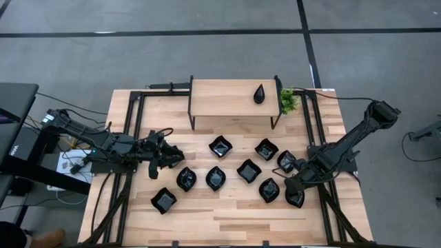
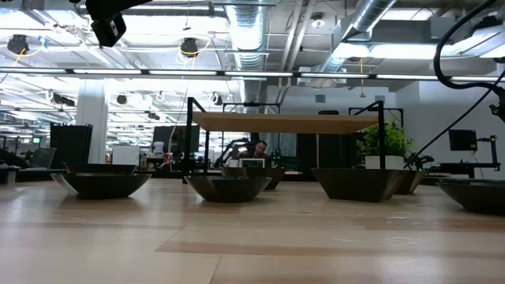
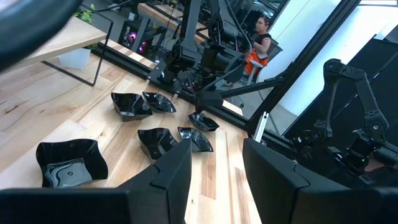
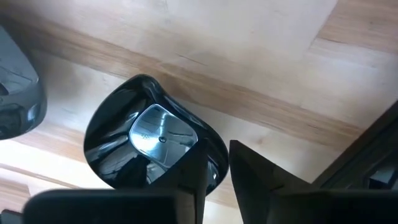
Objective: Pick & Place Mini shaped plates
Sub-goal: Put the leaf-shaped plate on the shelf
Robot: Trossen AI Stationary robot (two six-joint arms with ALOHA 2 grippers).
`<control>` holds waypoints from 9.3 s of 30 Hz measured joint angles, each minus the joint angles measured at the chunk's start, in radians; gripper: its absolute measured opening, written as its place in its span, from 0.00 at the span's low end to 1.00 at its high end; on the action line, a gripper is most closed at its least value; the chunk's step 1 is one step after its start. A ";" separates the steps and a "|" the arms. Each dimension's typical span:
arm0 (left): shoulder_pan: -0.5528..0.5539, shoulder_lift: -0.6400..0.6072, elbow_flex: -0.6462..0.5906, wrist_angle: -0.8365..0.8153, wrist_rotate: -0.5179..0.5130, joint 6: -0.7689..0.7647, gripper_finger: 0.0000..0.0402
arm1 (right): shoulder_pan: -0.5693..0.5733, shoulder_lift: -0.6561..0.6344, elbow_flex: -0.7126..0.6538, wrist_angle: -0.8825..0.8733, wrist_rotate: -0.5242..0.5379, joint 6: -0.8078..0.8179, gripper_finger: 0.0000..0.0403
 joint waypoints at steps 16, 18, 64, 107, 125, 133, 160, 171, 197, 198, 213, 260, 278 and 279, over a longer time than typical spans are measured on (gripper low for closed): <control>0.000 0.000 0.000 0.000 0.000 0.004 0.36 | 0.000 0.000 0.000 0.006 0.010 -0.055 0.36; 0.000 0.000 0.000 0.000 0.000 0.004 0.36 | 0.000 0.002 0.000 0.024 0.010 -0.055 0.35; 0.000 0.000 0.000 0.007 -0.011 0.000 0.36 | 0.032 0.044 -0.077 0.199 0.019 -0.032 0.27; 0.000 0.000 0.000 0.026 -0.011 0.000 0.36 | 0.032 0.044 -0.009 0.094 0.018 -0.055 0.15; 0.000 0.000 0.000 0.026 -0.011 0.000 0.36 | 0.032 0.045 -0.008 0.101 0.046 -0.055 0.01; 0.000 0.000 0.000 0.026 -0.011 0.000 0.36 | 0.032 0.044 -0.008 0.101 0.052 -0.055 0.01; 0.000 0.000 0.000 0.026 -0.010 0.011 0.36 | 0.032 -0.066 0.143 -0.136 0.070 -0.093 0.00; 0.000 0.000 0.000 0.026 -0.010 0.011 0.36 | -0.020 -0.214 0.143 0.198 0.393 -0.252 0.00; 0.000 0.000 0.000 0.026 -0.011 0.011 0.36 | -0.596 -0.154 0.143 0.806 0.235 -0.926 0.00; 0.000 0.000 0.000 0.026 -0.011 0.011 0.36 | -0.618 -0.150 0.149 0.805 0.221 -0.929 0.00; 0.000 0.000 0.000 0.026 -0.011 0.011 0.36 | -1.064 0.108 0.585 0.334 -0.092 -1.188 0.00; 0.000 0.000 0.000 0.026 -0.011 0.011 0.36 | -1.494 0.908 1.376 -0.387 -0.281 -1.629 0.00; 0.000 0.000 0.000 0.030 -0.011 0.010 0.36 | -1.467 0.909 1.376 -0.350 -0.281 -1.593 0.00; 0.000 0.000 0.000 0.030 -0.011 0.010 0.36 | -1.465 0.909 1.376 -0.350 -0.281 -1.592 0.00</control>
